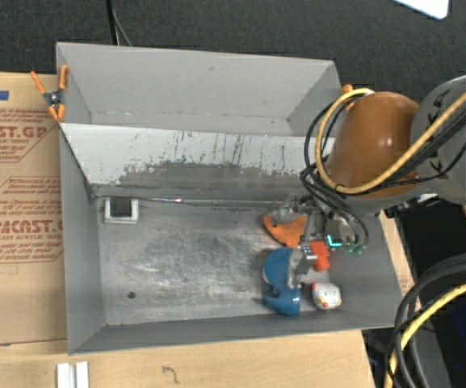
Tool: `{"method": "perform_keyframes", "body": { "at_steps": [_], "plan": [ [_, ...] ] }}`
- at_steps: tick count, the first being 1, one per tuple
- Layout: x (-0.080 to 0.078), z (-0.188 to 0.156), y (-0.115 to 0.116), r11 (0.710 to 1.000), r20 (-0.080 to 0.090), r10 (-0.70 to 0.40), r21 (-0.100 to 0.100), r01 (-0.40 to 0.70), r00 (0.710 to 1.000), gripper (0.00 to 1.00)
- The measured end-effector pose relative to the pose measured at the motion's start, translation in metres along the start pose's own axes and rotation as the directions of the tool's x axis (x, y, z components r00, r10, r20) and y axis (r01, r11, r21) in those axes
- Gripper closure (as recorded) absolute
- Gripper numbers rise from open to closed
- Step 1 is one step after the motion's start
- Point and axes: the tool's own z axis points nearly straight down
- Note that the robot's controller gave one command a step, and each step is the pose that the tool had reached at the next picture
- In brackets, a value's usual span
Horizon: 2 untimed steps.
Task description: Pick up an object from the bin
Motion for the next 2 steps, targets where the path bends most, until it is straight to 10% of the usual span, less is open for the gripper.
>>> {"method": "perform_keyframes", "body": {
  "at_steps": [1,2],
  "plan": [
    [0.000,0.000,0.000,1.000,0.000,0.000,0.000,0.000,1.000,0.00],
    [0.014,0.094,-0.028,0.975,0.040,-0.220,-0.008,0.220,0.975,1.00]
  ]
}}
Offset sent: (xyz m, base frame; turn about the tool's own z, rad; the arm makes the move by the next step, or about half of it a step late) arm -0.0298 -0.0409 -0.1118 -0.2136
